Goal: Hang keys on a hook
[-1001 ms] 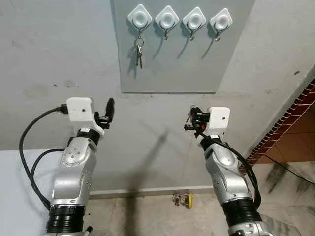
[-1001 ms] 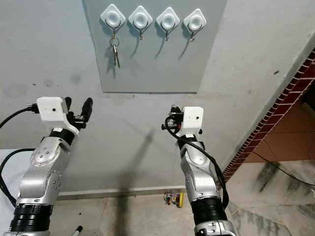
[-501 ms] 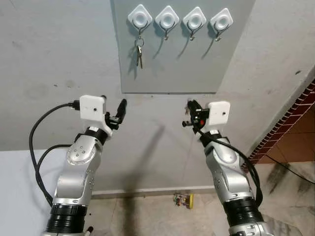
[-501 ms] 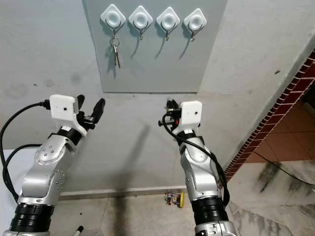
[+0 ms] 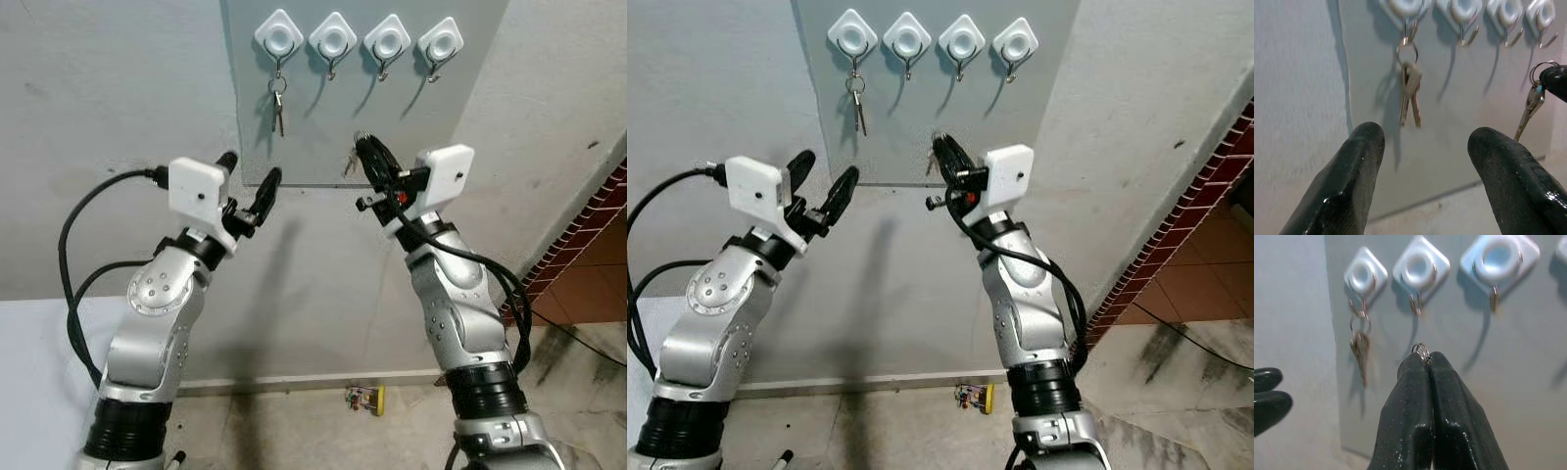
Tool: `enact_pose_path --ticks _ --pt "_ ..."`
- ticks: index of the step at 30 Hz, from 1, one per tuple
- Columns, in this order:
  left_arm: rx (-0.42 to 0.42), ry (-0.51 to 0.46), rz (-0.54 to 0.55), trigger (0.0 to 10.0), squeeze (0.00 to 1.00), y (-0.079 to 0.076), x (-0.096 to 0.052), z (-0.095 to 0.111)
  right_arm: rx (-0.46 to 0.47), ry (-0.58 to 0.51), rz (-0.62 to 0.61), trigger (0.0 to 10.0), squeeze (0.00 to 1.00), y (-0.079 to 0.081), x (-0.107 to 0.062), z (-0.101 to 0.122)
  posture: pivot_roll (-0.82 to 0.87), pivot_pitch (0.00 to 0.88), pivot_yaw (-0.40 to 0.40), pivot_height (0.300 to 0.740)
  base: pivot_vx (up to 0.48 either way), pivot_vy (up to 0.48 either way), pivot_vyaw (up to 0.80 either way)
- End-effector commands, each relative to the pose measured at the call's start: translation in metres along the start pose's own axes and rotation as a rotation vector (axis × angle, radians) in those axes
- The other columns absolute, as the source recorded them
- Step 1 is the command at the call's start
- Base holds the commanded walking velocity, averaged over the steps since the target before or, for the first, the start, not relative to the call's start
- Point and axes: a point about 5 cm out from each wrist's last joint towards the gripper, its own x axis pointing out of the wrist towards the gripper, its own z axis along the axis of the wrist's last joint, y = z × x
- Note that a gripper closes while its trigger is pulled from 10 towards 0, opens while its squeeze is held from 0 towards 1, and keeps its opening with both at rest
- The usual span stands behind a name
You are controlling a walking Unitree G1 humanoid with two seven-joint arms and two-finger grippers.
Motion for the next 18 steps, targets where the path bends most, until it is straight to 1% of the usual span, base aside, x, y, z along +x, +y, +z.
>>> enact_pose_path --ticks 1,6,9,12,18 --pt "0.015 -0.036 -0.016 10.0 0.00 0.000 0.004 0.012 -0.002 -0.049 0.019 10.0 0.00 0.000 0.006 0.010 -0.07 0.059 -0.021 0.740 0.000 0.000 0.00" --pt "0.012 -0.057 -0.023 10.0 0.00 0.000 0.010 0.020 0.021 -0.095 0.037 10.0 0.00 0.001 0.013 0.020 -0.06 0.067 -0.017 0.740 0.000 0.000 0.00" --pt "0.009 -0.059 -0.024 10.0 0.00 0.000 0.010 0.021 0.024 -0.103 0.042 10.0 0.00 0.001 0.015 0.022 -0.07 0.071 -0.016 0.740 0.000 0.000 0.00" --pt "-0.004 -0.070 -0.017 10.0 0.00 0.001 0.013 0.023 0.064 -0.149 0.069 10.0 0.00 0.005 0.020 0.030 -0.07 0.076 -0.011 0.740 0.000 0.000 0.00" --pt "-0.007 -0.082 -0.020 10.0 0.00 0.000 0.016 0.028 0.120 -0.175 0.081 10.0 0.00 0.006 0.024 0.035 -0.06 0.082 -0.017 0.740 0.000 0.000 0.00"
